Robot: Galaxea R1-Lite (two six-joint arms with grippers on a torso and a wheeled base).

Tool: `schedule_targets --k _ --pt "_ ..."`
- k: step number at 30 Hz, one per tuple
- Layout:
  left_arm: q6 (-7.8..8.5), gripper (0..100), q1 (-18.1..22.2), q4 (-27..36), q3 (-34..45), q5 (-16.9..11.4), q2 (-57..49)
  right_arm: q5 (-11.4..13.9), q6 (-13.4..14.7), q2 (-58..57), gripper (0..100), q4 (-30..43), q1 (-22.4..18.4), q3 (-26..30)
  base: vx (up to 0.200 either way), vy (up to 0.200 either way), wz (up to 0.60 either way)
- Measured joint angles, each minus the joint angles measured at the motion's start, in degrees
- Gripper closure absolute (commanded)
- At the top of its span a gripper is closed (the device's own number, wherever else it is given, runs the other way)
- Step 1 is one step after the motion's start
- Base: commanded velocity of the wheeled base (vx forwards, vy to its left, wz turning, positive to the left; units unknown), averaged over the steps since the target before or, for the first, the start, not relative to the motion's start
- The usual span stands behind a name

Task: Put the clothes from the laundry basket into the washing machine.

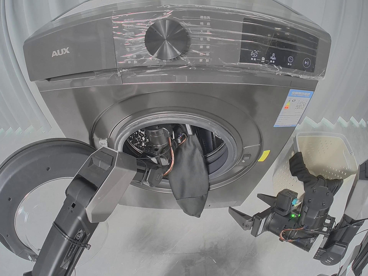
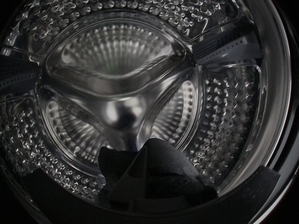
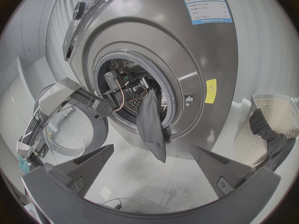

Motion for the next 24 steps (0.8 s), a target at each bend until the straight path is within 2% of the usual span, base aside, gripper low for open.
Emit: schedule_targets --k 6,10,19,24 --pt "-0.11 0 0.17 0.34 -1.16 0.52 1.50 0.00 -0.02 0.02 0 0.00 0.00 0.04 0.000 0.000 0.00" --pt "-0.09 0 0.11 0.76 3.33 -0.11 0.52 0.02 -0.02 0.02 0 0.00 0.02 0.06 0.000 0.000 0.00" --pt "0.55 0 -1.46 3.35 25.16 -5.64 -6.41 0.02 -0.02 0.02 0 0.00 0.06 0.06 0.000 0.000 0.00" --pt "3.50 0 -2.21 6.16 33.57 -10.18 -10.42 0.05 0.00 0.05 0 -0.02 0.24 0.06 0.000 0.000 0.00"
